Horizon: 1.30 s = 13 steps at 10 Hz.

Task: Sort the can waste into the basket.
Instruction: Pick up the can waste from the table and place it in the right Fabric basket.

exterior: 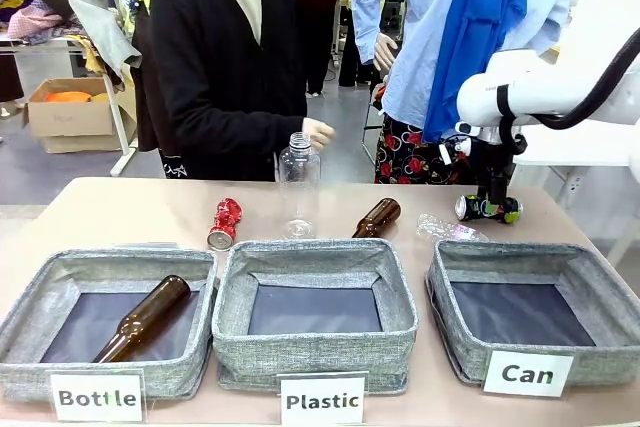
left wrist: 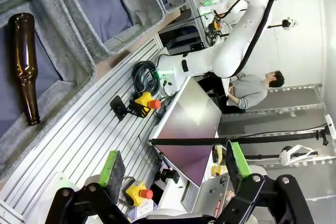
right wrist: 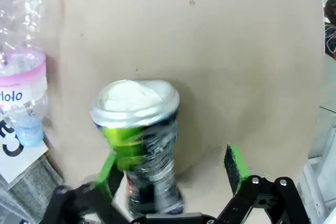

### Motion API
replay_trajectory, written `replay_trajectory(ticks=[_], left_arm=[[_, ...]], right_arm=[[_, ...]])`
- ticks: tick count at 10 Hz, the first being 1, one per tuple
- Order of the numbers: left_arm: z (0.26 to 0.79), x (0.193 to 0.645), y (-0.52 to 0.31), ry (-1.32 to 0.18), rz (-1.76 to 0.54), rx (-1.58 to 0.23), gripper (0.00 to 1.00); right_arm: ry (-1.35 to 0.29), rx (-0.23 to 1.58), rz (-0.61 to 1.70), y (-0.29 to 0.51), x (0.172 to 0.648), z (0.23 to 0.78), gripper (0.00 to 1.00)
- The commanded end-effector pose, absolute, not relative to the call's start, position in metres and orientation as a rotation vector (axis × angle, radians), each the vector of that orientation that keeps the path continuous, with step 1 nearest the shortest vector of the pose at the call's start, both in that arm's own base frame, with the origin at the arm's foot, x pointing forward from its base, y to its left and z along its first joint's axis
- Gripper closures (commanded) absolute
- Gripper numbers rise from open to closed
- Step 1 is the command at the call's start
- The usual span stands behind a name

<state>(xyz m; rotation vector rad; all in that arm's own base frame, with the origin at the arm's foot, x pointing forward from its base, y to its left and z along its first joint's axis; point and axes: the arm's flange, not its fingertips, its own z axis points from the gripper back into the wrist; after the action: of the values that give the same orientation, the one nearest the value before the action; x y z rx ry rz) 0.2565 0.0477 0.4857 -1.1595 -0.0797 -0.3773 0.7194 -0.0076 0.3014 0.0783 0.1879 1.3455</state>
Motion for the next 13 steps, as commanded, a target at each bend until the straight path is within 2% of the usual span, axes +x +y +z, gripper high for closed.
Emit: replay_trajectory(ticks=[1,6,7,8,9,10,11,13], left_arm=[[0.486,0.252,0.05,-0.07,-0.376,-1.169,0.0],[0.486,0.252,0.05,-0.07,-0.376,-1.169,0.0],[0.486,0.252,0.05,-0.07,-0.376,-1.169,0.0],[0.486,0.252,0.05,-0.07,-0.376,-1.169,0.0],[0.486,0.252,0.05,-0.07,-0.376,-1.169,0.0],[0.486,0.252,0.05,-0.07,-0.376,-1.169,0.0],[0.486,0.252,0.05,-0.07,-0.376,-1.169,0.0],[0.486,0.252,0.05,-0.07,-0.376,-1.169,0.0]], right_arm=[[0.203,0.062,1.387,-0.008,0.732,0.302,0.0],[0.206,0.076,1.386,-0.005,0.729,0.303,0.0],[0.222,0.076,1.392,-0.005,0.728,0.304,0.6],[0.227,0.081,1.385,-0.005,0.728,0.304,0.6],[0.226,0.084,1.377,-0.006,0.728,0.304,1.0],[0.225,0.098,1.355,-0.011,0.727,0.306,0.62],[0.213,0.122,1.306,-0.026,0.722,0.313,1.0],[0.141,0.203,1.218,-0.066,0.707,0.333,1.0]])
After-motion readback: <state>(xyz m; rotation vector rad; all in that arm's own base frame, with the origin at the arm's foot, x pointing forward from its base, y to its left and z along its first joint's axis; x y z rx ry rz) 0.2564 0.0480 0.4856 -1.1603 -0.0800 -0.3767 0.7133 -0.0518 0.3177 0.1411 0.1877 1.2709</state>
